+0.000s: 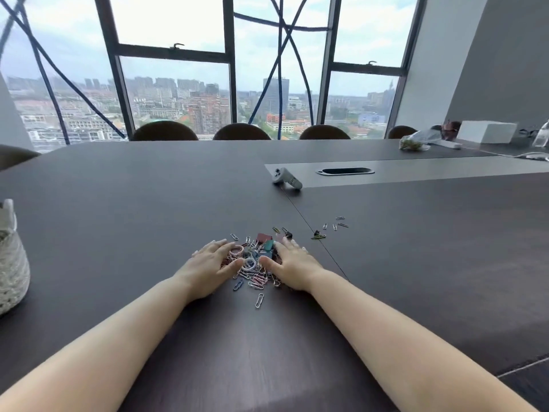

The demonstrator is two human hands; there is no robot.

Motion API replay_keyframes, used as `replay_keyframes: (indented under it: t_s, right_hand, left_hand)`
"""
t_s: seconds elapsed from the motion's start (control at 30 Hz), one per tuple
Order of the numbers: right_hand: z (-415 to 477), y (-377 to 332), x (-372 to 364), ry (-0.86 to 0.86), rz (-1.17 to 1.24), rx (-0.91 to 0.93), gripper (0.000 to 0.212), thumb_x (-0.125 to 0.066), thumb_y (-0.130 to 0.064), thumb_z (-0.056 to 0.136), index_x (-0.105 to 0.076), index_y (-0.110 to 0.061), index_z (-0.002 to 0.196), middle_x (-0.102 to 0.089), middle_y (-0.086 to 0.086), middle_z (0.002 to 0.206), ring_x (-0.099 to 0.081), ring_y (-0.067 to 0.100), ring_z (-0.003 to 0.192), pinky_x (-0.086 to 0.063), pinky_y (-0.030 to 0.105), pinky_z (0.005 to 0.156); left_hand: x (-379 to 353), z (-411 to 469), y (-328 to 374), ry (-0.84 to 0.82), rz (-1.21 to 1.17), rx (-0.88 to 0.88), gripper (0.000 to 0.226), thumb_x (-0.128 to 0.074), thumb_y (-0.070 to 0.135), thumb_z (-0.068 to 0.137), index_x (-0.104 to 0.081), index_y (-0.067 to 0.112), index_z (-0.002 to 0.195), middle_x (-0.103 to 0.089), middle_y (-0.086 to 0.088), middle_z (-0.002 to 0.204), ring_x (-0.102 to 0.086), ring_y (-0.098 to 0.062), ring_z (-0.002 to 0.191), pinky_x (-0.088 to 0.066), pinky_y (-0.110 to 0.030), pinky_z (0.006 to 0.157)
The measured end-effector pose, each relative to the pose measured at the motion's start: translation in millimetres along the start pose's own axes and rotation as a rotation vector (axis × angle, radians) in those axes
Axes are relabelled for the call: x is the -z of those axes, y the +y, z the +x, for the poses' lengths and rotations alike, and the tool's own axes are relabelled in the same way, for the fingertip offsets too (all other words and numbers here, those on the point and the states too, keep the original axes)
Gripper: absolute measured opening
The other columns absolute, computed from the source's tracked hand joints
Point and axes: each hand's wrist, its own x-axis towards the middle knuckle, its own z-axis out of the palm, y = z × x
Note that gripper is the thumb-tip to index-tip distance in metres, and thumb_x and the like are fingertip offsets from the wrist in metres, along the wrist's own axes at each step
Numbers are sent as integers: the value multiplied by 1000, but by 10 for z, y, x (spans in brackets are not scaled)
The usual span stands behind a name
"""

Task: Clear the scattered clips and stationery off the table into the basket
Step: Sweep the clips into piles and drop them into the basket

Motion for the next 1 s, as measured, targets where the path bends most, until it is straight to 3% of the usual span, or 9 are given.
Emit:
replay_keyframes:
  t_s: [0.13, 0.2, 0.27, 0.4, 0.57, 0.63, 0.73, 0.83, 1.0]
  right_hand:
    - [68, 130, 243, 204, 292, 5, 59, -37, -51, 93, -39, -9, 135, -43, 8, 142, -40, 21, 130, -32, 33, 105]
    - [197, 445, 381, 366, 263, -111, 51, -42, -43, 94, -43, -8, 130, -46, 9, 138, -43, 24, 126, -34, 34, 103]
    - [337, 813, 452, 404, 133, -272, 57, -43, -44, 92, -37, -8, 136, -35, 12, 148, -32, 26, 136, -27, 39, 112]
    - [594, 1188, 424, 197, -53, -443, 75, -31, -56, 92, -8, -13, 149, 0, 9, 159, 2, 24, 147, -3, 46, 117]
    - [904, 1149, 472, 101, -134, -406, 76, -22, -58, 93, -1, -10, 148, 5, 10, 158, 4, 22, 147, 0, 41, 118]
    - [967, 1022, 460, 35, -148, -338, 74, -19, -56, 94, 0, -9, 148, 4, 10, 158, 4, 22, 147, 0, 39, 119]
    - [992, 589, 321, -87, -102, -75, 64, -17, -49, 97, -2, -13, 149, 5, 5, 158, 6, 17, 146, 2, 34, 118]
    - [876, 239, 202, -164, -35, 134, 53, -17, -39, 101, -10, -18, 148, 0, -1, 159, 3, 12, 146, 2, 32, 117]
    - [490, 143, 196, -232, 267, 235, 43, -29, -25, 101, -34, -15, 142, -22, -2, 155, -11, 8, 145, -4, 28, 119]
  left_hand:
    - [80, 32, -117, -58, 29, 5, 76, -28, 69, 85, -18, 27, 147, -11, 4, 157, -4, -13, 146, -8, -42, 119]
    - [101, 112, -145, -69, 29, 7, 78, -27, 71, 83, -17, 27, 147, -9, 5, 158, -2, -12, 146, -6, -41, 119]
    - [100, 231, -135, -58, 6, -1, 67, -31, 59, 91, -16, 26, 147, -8, 5, 158, 0, -11, 146, -5, -41, 119]
    - [66, 516, -109, -74, -24, -45, 62, -28, 54, 93, -16, 27, 147, -9, 7, 157, 2, -8, 145, -2, -40, 118]
    - [30, 678, -134, -73, -8, -83, 52, -25, 45, 97, -22, 27, 146, -18, 12, 155, -6, -4, 144, -4, -35, 118]
    - [39, 670, -133, -67, -12, -86, 47, -24, 41, 99, -29, 27, 144, -22, 13, 153, -9, -2, 143, -6, -35, 118]
    - [55, 641, -132, -51, -41, -103, 43, -26, 37, 100, -39, 24, 139, -29, 11, 151, -15, -4, 143, -9, -34, 118]
    - [87, 574, -103, 29, -101, -115, 39, -34, 30, 100, -49, 18, 133, -44, 5, 144, -31, -7, 138, -19, -22, 113]
    - [101, 390, -80, 76, -97, -93, 31, -46, 19, 95, -60, 16, 123, -55, 4, 135, -44, -7, 129, -25, -15, 108]
